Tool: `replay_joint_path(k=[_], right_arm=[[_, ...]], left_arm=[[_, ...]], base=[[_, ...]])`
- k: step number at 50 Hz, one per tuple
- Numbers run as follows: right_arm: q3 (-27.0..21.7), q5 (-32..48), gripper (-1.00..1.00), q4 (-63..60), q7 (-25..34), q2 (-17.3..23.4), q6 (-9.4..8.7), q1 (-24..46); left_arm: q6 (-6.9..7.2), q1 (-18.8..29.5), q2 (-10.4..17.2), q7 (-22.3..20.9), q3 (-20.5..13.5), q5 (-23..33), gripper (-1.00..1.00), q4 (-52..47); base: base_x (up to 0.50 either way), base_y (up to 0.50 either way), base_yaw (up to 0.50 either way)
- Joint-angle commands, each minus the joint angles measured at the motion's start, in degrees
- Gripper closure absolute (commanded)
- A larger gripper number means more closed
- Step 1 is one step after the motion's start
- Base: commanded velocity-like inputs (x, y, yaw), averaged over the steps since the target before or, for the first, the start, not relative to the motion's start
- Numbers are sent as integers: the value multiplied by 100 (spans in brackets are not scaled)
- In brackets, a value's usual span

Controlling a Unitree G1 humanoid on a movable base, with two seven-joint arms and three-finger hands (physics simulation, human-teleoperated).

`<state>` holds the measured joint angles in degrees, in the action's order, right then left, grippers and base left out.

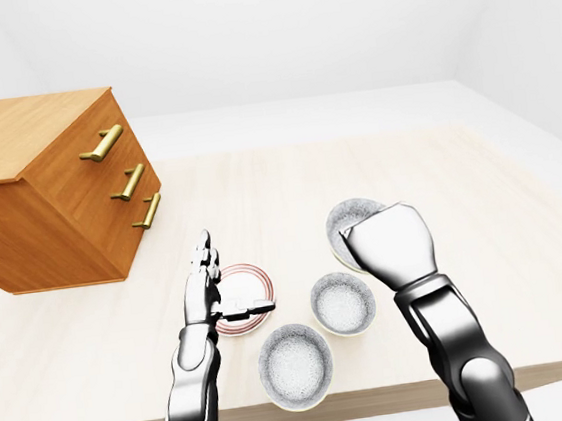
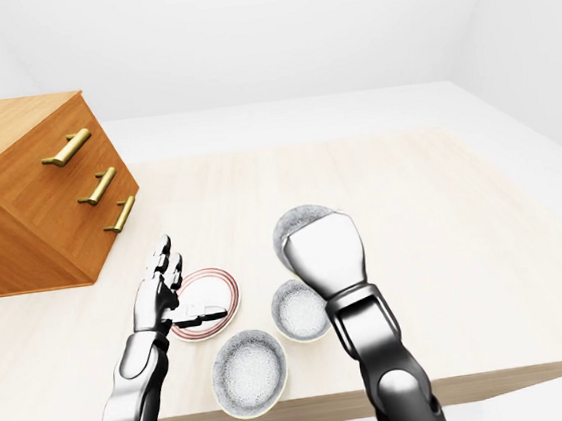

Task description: Stack the bowl at the front on the bowl in the middle.

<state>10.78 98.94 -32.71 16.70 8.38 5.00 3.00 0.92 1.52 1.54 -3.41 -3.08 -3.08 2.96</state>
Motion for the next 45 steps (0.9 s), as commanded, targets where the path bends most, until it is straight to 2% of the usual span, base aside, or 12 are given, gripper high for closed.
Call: replay_joint_path(k=[1, 7, 9, 13, 17, 40, 43, 45], right_arm=[[327, -49, 100, 233, -193, -46, 0, -350], [512, -25, 100, 262, -396, 1, 0, -615], [510, -109, 100, 185, -352, 14, 0, -645], [492, -342, 100, 45, -162, -30, 0, -653], [357, -434, 100, 76, -289, -63, 0, -412], [330, -436, 100, 77, -284, -89, 0, -409], [489, -19, 100, 321, -763, -47, 0, -525], [569, -5, 100, 318, -701, -49, 0, -489]], left_arm=[[-110, 50, 6, -7, -13, -10, -100, 155], [-81, 42, 6, 4, -5, -10, -100, 110], [-13, 20, 4, 14, 3, -6, -100, 23], [-34, 24, 4, 19, -3, -1, -100, 42], [-78, 39, 5, 26, -7, 7, -100, 94], [-81, 39, 6, 27, -6, 7, -100, 96], [-66, 19, 2, 17, 10, 13, -100, 68], [-30, 17, 2, 25, 0, 4, -100, 24]], base=[[0, 0, 0], [0, 0, 0], [0, 0, 0], [0, 0, 0], [0, 0, 0], [0, 0, 0], [0, 0, 0], [0, 0, 0]])
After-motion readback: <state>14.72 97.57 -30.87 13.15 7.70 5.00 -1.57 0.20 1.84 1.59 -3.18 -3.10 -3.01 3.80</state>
